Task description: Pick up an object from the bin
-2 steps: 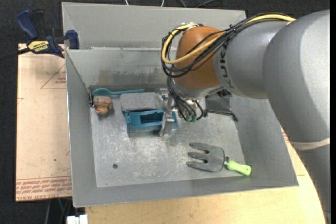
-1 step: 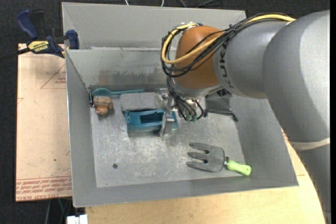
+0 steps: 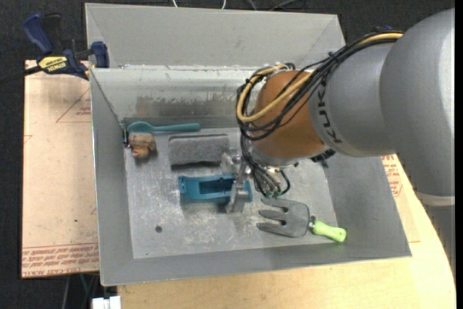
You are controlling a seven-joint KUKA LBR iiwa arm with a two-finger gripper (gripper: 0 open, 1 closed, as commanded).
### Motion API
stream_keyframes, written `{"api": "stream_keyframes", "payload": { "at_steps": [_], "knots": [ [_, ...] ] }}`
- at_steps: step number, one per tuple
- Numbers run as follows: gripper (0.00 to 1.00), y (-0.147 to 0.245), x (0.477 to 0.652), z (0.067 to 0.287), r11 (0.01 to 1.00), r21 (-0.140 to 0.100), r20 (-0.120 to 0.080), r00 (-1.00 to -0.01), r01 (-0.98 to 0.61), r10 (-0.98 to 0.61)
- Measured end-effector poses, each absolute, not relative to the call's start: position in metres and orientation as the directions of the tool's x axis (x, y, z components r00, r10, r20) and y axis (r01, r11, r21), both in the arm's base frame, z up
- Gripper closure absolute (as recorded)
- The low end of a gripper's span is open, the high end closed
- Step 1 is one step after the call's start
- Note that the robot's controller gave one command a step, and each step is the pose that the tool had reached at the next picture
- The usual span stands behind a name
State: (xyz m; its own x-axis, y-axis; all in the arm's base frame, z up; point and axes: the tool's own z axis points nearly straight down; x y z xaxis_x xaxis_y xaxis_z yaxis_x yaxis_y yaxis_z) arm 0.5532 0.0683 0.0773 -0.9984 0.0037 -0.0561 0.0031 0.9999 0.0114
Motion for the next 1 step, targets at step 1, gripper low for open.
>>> {"api": "stream_keyframes", "payload": {
  "at_steps": [1],
  "knots": [
    [1.00, 0.0693, 0.5482, 0.0714, 1.000, 0.007, -0.028, -0.999, -0.021, -0.020]
  ]
}}
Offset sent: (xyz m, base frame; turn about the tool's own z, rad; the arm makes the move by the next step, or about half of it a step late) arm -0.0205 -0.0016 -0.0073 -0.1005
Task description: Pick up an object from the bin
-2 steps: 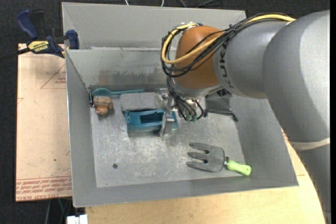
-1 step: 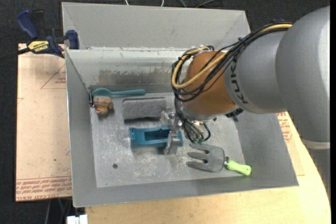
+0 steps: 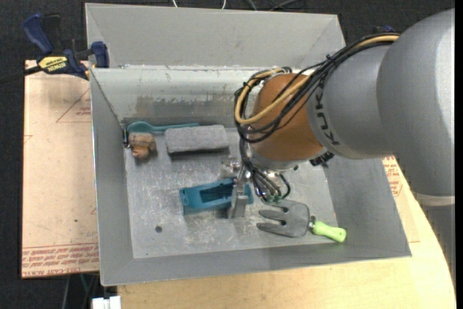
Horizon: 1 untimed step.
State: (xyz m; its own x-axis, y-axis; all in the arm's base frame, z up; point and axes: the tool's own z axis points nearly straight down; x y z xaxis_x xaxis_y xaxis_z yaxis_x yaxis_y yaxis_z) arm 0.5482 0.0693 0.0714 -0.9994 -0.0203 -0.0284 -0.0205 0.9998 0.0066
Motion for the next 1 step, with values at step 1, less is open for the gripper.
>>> {"api": "stream_keyframes", "payload": {
  "at_steps": [1],
  "knots": [
    [1.00, 0.0700, 0.5748, 0.0713, 0.999, 0.008, -0.034, -0.999, -0.039, -0.039]
  ]
}}
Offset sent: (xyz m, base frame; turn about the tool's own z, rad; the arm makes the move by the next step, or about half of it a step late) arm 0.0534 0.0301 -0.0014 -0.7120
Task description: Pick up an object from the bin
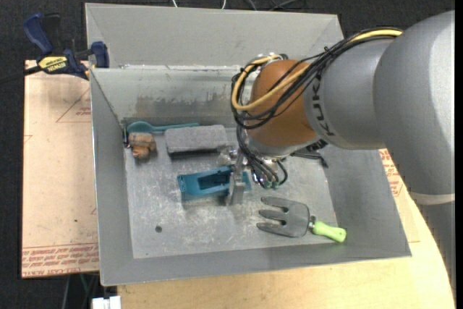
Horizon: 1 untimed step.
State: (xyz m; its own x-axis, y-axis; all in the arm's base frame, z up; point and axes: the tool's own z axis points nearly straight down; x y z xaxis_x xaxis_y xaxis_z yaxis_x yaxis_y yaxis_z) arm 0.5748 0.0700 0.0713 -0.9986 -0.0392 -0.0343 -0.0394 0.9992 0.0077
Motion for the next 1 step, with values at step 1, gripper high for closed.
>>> {"api": "stream_keyframes", "payload": {
  "at_steps": [1],
  "knots": [
    [1.00, 0.0811, 0.5874, 0.0723, 0.947, -0.004, -0.039, -0.946, -0.321, -0.320]
  ]
}}
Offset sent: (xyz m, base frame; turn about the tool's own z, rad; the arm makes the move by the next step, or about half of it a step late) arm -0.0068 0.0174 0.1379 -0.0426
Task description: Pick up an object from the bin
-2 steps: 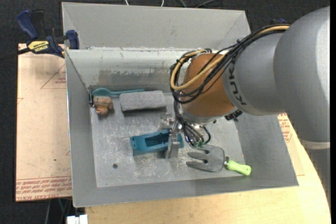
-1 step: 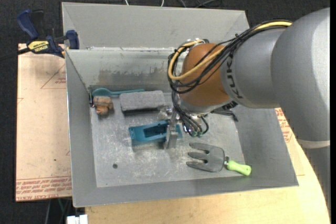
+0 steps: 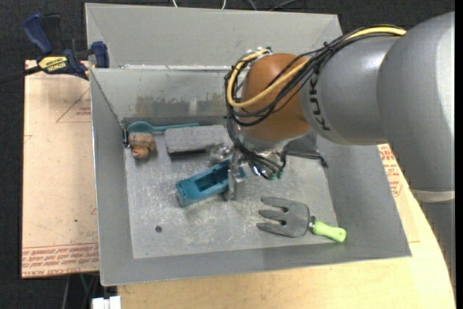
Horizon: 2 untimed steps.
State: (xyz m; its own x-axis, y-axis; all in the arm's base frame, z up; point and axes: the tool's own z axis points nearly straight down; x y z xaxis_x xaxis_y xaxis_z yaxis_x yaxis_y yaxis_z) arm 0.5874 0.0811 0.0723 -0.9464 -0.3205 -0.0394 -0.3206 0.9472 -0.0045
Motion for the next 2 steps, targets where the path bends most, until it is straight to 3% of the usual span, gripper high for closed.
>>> {"api": "stream_keyframes", "payload": {
  "at_steps": [1, 2],
  "knots": [
    [1.00, 0.083, 0.576, 0.130, 0.924, -0.003, -0.027, -0.923, -0.383, -0.383],
    [1.00, 0.072, 0.585, 0.165, 0.995, 0.005, -0.030, -0.995, -0.096, -0.096]
  ]
}}
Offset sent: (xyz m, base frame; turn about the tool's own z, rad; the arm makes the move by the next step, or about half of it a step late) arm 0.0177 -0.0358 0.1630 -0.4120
